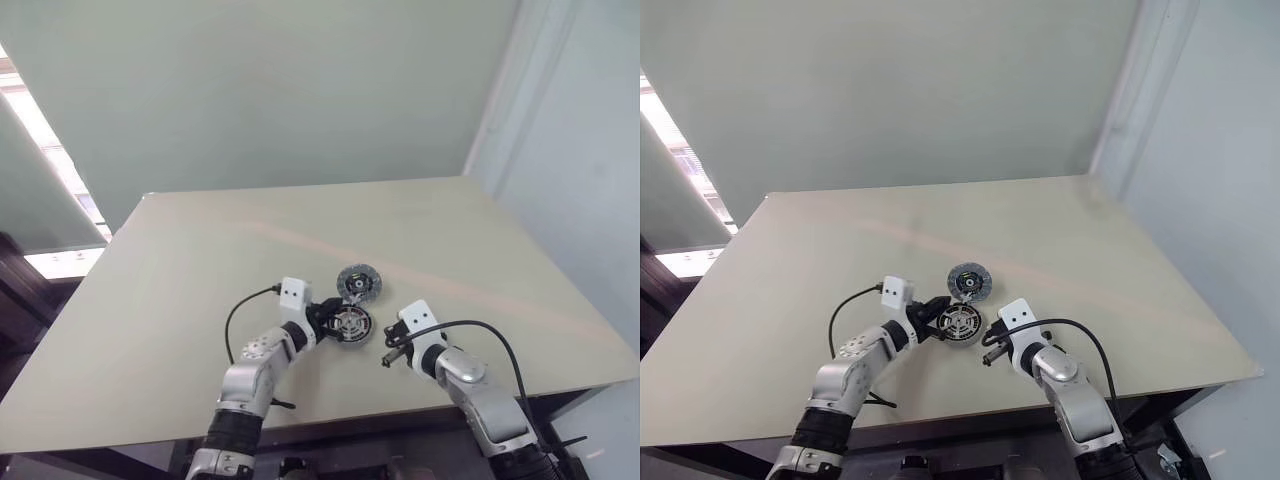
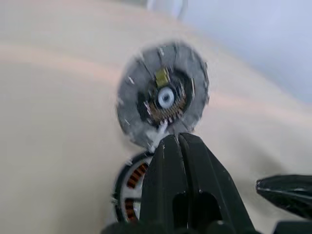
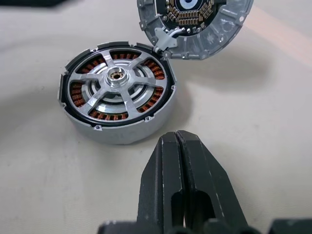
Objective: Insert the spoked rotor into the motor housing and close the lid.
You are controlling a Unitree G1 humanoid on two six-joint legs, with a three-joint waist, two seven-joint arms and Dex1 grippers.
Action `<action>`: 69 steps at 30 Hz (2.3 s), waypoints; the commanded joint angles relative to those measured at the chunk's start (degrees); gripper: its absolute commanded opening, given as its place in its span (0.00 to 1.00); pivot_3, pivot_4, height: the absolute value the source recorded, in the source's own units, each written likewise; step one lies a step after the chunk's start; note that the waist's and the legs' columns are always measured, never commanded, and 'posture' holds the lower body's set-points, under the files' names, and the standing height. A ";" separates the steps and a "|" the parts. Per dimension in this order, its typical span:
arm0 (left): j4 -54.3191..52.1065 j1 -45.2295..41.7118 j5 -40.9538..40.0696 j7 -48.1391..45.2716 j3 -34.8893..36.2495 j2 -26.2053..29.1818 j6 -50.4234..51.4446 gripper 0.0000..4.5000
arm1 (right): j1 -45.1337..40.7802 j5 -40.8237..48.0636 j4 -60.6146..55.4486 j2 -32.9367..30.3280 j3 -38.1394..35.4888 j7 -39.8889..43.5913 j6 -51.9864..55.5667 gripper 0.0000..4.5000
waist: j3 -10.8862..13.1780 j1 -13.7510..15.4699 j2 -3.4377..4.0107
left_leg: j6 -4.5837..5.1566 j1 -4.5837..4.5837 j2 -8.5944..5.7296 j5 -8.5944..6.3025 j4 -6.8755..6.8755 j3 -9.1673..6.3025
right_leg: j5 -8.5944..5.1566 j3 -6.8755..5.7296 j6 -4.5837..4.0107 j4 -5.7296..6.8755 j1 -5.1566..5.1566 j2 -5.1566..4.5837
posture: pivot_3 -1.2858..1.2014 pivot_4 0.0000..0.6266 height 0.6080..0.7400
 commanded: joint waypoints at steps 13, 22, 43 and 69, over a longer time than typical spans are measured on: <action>-11.32 7.07 -5.47 2.29 6.31 1.29 2.15 0.00 | -5.67 1.51 -4.44 -2.54 4.70 8.08 3.81 0.42 | 0.01 0.01 0.00 | 0.00 0.00 0.01 0.00 0.01 -0.01 | -0.01 -0.02 -0.02 0.01 0.00 0.00 | 0.52 0.00 1.00; -13.41 9.04 -6.57 2.47 7.76 2.45 2.77 0.00 | -10.50 -5.48 -4.87 -11.17 14.65 15.79 -2.80 1.00 | 0.01 0.01 -0.01 | 0.00 0.00 0.01 0.00 0.04 -0.03 | -0.03 -0.05 -0.05 0.01 0.01 0.00 | 0.52 0.00 1.00; -11.61 8.39 -5.75 2.13 5.47 3.29 2.70 0.00 | -28.84 -18.13 3.05 -18.99 27.59 36.00 -7.78 1.00 | 0.02 0.04 -0.04 | -0.01 0.04 0.01 0.00 0.03 -0.06 | -0.01 -0.08 -0.03 0.02 0.01 -0.01 | 0.52 0.00 1.00; -12.02 9.49 -5.13 2.24 3.88 3.17 2.08 0.00 | -34.54 -26.66 26.88 -10.63 29.46 34.20 -24.30 0.71 | 0.00 0.01 -0.02 | -0.03 0.18 0.01 0.02 0.10 -0.06 | 0.05 -0.07 0.02 0.13 0.13 -0.01 | 0.52 0.00 1.00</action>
